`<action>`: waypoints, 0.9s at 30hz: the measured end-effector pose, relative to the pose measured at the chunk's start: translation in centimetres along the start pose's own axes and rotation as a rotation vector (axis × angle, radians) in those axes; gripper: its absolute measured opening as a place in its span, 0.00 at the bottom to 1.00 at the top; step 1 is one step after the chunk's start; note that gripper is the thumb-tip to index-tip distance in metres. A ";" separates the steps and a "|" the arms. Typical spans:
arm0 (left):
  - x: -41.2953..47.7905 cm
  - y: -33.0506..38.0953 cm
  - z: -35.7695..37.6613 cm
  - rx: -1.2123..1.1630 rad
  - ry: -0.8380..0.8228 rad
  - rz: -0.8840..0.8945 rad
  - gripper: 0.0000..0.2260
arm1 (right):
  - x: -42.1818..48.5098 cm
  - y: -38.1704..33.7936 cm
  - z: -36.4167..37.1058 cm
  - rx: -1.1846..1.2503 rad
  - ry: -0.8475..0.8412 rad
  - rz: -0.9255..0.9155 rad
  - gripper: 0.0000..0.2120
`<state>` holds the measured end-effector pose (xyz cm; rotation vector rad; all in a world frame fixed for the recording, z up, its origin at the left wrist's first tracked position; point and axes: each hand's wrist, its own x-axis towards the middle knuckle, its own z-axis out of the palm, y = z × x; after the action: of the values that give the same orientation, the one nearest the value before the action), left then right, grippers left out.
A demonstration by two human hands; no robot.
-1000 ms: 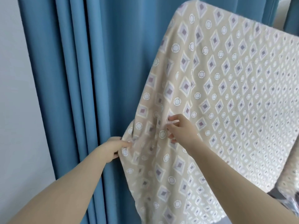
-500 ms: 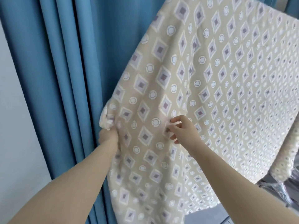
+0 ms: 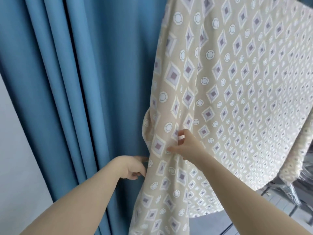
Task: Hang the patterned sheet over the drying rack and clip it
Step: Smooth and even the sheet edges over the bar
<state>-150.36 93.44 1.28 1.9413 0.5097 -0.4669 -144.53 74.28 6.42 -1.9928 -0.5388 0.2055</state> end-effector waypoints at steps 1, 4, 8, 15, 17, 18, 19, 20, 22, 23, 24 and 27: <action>-0.4 0.2 0.2 -0.006 -0.067 0.029 0.27 | 0.2 0.2 0.2 -0.019 0.013 0.002 0.19; -1.3 1.0 0.3 -0.206 -0.313 0.208 0.27 | 0.5 0.4 0.4 -0.100 0.053 -0.029 0.15; -1.7 2.6 1.1 -0.069 -0.319 0.322 0.28 | 0.4 0.1 0.4 -0.076 0.051 -0.039 0.14; -2.2 4.1 0.7 0.116 0.406 0.354 0.08 | -0.2 -0.3 -0.1 -0.145 0.042 -0.068 0.13; -3.5 4.8 -0.9 0.091 0.630 0.439 0.05 | -0.8 -1.2 -0.1 -0.154 0.011 -0.130 0.09; -4.2 5.2 -1.5 0.059 0.791 0.505 0.04 | -0.9 -1.8 -0.1 -0.134 0.003 -0.166 0.08; -4.6 5.4 -2.0 0.038 0.947 0.548 0.06 | -1.0 -2.4 -0.1 -0.103 0.005 -0.196 0.08; -4.8 5.5 -2.3 0.044 1.055 0.555 0.07 | -1.0 -2.8 -0.3 -0.066 0.017 -0.215 0.09; -4.5 5.0 -2.4 0.189 0.998 0.444 0.08 | -1.1 -3.1 -0.5 -0.013 0.036 -0.211 0.09; -4.1 4.3 -2.1 0.253 0.918 0.380 0.08 | -1.2 -2.9 -0.7 -0.013 0.032 -0.194 0.09; -3.6 3.7 -1.9 0.265 0.890 0.328 0.08 | -1.4 -2.5 -0.8 -0.024 0.021 -0.170 0.08; -3.0 2.7 -1.9 0.197 0.956 0.251 0.11 | -2.0 -0.8 -0.9 -0.049 -0.020 -0.077 0.07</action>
<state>-151.20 93.76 5.63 2.3101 0.8118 0.6414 -146.18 72.97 7.34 -2.0148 -0.6372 0.1661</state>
